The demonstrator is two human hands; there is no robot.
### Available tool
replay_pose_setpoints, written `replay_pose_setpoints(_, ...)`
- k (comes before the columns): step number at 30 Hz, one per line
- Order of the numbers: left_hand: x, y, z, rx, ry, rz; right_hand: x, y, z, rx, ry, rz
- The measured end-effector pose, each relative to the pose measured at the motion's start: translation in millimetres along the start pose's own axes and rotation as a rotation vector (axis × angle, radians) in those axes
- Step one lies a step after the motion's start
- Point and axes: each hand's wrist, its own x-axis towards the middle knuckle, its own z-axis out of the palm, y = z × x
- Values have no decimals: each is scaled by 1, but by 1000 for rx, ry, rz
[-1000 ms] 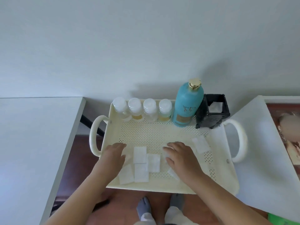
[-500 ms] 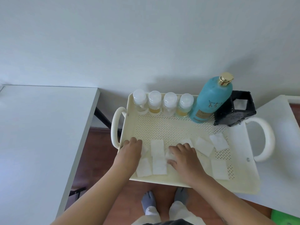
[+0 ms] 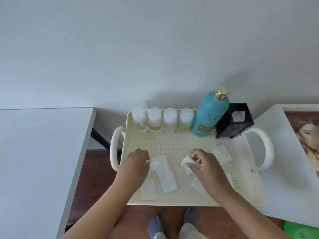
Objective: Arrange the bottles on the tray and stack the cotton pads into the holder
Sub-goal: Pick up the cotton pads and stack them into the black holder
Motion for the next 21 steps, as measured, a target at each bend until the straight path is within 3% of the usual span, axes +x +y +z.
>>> replay_pose_setpoints(8,9,61,-26,-270,68,91,43,15,-108,-5,452,-18)
replay_pose_setpoints(13,19,100,-32,-365,100,119,86,45,-151,-201,395,-32)
replay_pose_setpoints(18,26,123,-24,-430,86,80,114,65,-169,-406,108,-113)
replay_pose_setpoints(21,28,132,-20,-470,74,60,114,72,-174,-473,132,-193)
